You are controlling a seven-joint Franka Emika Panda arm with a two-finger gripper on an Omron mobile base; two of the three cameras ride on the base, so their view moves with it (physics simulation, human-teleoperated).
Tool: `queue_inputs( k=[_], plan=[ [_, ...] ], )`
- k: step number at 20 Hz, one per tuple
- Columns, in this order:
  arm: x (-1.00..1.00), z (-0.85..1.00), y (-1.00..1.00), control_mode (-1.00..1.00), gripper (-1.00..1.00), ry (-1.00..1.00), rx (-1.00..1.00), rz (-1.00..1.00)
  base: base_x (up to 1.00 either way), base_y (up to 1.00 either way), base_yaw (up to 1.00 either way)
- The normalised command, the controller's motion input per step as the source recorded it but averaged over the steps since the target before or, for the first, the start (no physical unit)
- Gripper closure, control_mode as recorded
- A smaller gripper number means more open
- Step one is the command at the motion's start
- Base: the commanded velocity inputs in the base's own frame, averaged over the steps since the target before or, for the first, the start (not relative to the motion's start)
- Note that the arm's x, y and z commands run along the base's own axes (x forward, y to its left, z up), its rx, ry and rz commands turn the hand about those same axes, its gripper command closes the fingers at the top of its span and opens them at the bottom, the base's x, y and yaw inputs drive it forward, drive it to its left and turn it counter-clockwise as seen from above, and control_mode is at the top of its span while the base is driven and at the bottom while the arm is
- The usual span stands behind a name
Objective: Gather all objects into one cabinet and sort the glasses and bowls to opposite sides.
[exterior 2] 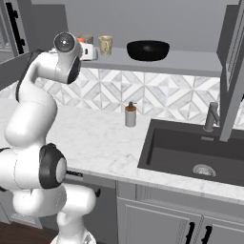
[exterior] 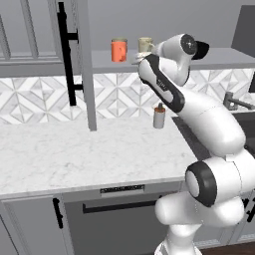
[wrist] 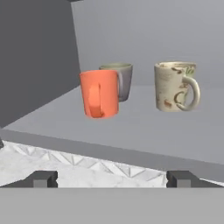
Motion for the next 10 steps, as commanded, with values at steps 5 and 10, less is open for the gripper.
queue_inputs(
  k=[5,10],
  plan=[
    [-0.84,0.10,-0.59,-1.00,-1.00,-0.02,0.00,-0.08,0.00,0.00,0.00],
    [-0.53,0.23,-0.62,-1.00,-1.00,0.00,0.00,-0.13,0.00,0.00,0.00]
  ],
)
